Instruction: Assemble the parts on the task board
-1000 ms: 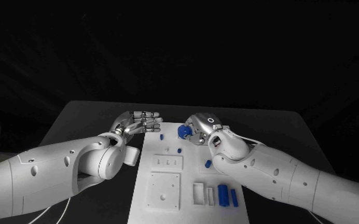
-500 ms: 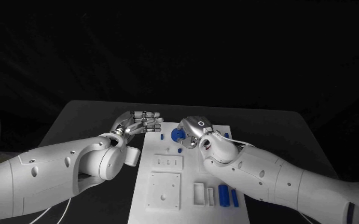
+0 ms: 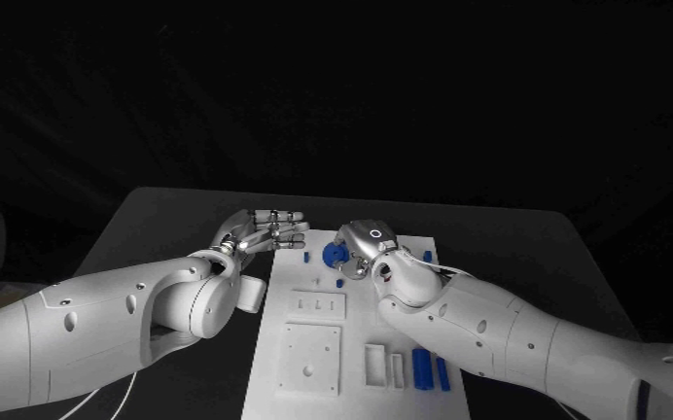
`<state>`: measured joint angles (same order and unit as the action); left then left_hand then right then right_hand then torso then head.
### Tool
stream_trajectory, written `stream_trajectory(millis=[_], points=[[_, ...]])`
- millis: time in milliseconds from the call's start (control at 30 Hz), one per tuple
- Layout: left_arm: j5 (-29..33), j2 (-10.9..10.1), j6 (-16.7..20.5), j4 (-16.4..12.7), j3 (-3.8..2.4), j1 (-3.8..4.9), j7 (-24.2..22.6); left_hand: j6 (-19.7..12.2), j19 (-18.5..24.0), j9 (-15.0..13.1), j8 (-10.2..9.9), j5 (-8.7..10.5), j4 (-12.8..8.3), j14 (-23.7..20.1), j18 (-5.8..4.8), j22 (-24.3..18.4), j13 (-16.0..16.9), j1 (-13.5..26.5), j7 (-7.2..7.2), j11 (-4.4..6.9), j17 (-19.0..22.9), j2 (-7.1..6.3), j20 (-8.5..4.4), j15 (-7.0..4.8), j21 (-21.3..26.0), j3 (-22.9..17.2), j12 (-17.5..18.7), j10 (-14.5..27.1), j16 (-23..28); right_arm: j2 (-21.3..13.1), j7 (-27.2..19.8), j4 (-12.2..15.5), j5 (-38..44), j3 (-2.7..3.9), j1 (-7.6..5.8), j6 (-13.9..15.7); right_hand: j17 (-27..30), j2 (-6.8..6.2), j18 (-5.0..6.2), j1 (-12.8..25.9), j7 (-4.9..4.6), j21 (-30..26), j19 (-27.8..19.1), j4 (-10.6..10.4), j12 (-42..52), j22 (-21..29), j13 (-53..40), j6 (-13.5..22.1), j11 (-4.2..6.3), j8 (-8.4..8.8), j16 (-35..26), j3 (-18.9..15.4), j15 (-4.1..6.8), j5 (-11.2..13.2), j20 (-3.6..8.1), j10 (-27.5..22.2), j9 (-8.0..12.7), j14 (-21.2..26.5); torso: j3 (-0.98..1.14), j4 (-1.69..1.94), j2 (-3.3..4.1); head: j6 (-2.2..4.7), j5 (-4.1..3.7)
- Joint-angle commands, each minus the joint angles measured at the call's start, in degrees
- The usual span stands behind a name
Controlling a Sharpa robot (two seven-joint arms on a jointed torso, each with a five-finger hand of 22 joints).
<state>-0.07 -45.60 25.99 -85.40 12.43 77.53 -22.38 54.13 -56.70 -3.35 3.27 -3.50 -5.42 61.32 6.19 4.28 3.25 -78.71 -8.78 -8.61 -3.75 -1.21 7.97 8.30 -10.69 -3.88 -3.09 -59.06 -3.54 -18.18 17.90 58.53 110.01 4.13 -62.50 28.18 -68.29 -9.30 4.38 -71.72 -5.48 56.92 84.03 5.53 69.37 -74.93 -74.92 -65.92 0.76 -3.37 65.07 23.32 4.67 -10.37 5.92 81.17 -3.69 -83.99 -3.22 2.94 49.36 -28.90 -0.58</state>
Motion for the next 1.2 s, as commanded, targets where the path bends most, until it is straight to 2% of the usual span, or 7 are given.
stream_trajectory(millis=[33,467,567,733,767,900,1200], points=[[0.2,0.2,-0.6,0.0,-0.06,0.08,-0.5,-0.3,0.2,0.0,0.1,-0.34,0.0,-0.3,-0.66,0.0,0.0,0.2,0.03,0.09,0.0,-0.31,-0.01,0.06,0.3,-0.3,-0.2,0.3,0.0,0.4,0.3,-0.8,1.0,-0.06,0.04,-1.2,0.2,-0.28,-0.74,0.0,1.74,-0.1,0.9,0.0,-0.3,-7.2,-3.9,-3.0,0.44,-0.21,-0.2,0.2,0.50,0.0,0.31,-0.1,-0.1,0.0,-0.06,0.07,-0.05,-0.01,-0.01],[0.3,0.3,-0.6,0.0,-0.07,0.09,-0.4,-0.3,0.2,0.0,0.1,-0.34,-0.1,-0.3,-0.65,0.0,0.0,0.3,-0.04,0.05,0.0,-0.33,0.00,0.04,0.4,-0.3,-0.2,0.3,0.0,1.3,0.2,-3.3,-1.4,-0.23,0.13,-2.9,0.8,-0.43,-0.63,1.1,0.97,-1.0,0.7,-1.1,-1.3,-7.0,-3.2,0.0,-0.14,-0.16,-0.8,-1.0,0.34,0.3,0.19,-0.5,0.1,0.1,0.06,-0.16,-0.05,0.03,0.41],[0.3,0.3,-0.6,0.0,-0.07,0.09,-0.4,-0.3,0.2,0.0,0.1,-0.34,-0.1,-0.3,-0.65,0.0,0.0,0.3,-0.04,0.05,0.0,-0.33,0.00,0.04,0.4,-0.3,-0.2,0.3,0.0,1.4,-0.1,-3.6,-2.6,-0.28,0.14,-3.2,1.3,-0.73,-0.44,5.4,0.70,-1.6,0.7,-6.0,-2.3,-6.8,-2.6,1.8,-0.43,-0.18,-1.4,-2.0,0.16,7.4,0.00,-0.9,0.1,0.2,0.06,-0.13,-0.06,0.01,0.41],[0.4,0.3,-0.6,0.0,-0.07,0.09,-0.4,-0.5,0.1,0.0,0.1,-0.33,0.0,-0.3,-0.64,0.0,0.0,0.4,-0.19,-0.05,0.0,-0.37,0.00,0.07,0.4,-0.3,-0.2,0.4,0.0,1.5,-0.5,-3.9,-4.2,-0.33,0.15,-3.7,1.5,-1.52,-0.44,9.2,0.69,-1.9,0.7,-12.5,-2.9,-6.8,-2.2,2.6,-0.36,-0.22,-1.8,-4.5,0.24,7.6,0.13,-1.1,0.0,0.2,0.09,-0.13,0.00,-0.06,0.53],[0.4,0.3,-0.6,0.0,-0.07,0.09,-0.4,-0.5,0.1,0.0,0.1,-0.33,0.0,-0.3,-0.64,0.0,0.0,0.4,-0.19,-0.05,0.0,-0.37,0.00,0.07,0.4,-0.3,-0.2,0.4,0.0,1.6,-0.6,-3.9,-4.4,-0.34,0.15,-3.8,1.5,-2.29,-0.65,5.0,0.68,-2.1,0.9,-18.4,-3.0,-6.9,-2.0,2.8,-0.29,-0.31,-2.1,-6.3,0.38,7.6,0.38,-1.0,0.0,0.1,0.09,-0.14,0.00,-0.06,0.53],[0.5,0.3,-0.6,0.0,-0.07,0.09,-0.4,-0.5,0.1,0.0,0.1,-0.33,0.0,-0.3,-0.64,0.0,0.0,0.4,-0.19,-0.05,0.0,-0.37,0.00,0.07,0.4,-0.3,-0.2,0.4,0.0,1.6,-0.8,-4.0,-5.0,-0.35,0.15,-4.2,1.4,-2.26,-0.56,6.4,0.61,-2.3,0.9,-16.6,-3.1,-6.8,-2.0,3.0,-0.36,-0.26,-2.2,-6.2,0.28,7.6,0.24,-1.2,0.0,0.1,0.08,-0.20,-0.04,-0.05,0.50],[0.5,0.3,-0.6,0.1,-0.07,0.09,-0.4,-0.6,0.1,0.0,0.1,-0.33,0.0,-0.3,-0.63,0.0,0.0,0.4,-0.22,-0.07,0.0,-0.40,0.01,0.07,0.4,-0.3,-0.2,0.4,0.0,1.4,-1.8,-3.9,-7.2,-0.36,0.25,-6.8,1.3,-2.45,-0.48,8.4,0.68,-2.3,0.9,-19.6,-2.8,-6.9,-2.1,3.0,-0.39,-0.27,-2.1,-7.3,0.15,7.5,0.04,-1.1,0.0,0.1,0.08,-0.22,-0.07,0.03,0.45]])
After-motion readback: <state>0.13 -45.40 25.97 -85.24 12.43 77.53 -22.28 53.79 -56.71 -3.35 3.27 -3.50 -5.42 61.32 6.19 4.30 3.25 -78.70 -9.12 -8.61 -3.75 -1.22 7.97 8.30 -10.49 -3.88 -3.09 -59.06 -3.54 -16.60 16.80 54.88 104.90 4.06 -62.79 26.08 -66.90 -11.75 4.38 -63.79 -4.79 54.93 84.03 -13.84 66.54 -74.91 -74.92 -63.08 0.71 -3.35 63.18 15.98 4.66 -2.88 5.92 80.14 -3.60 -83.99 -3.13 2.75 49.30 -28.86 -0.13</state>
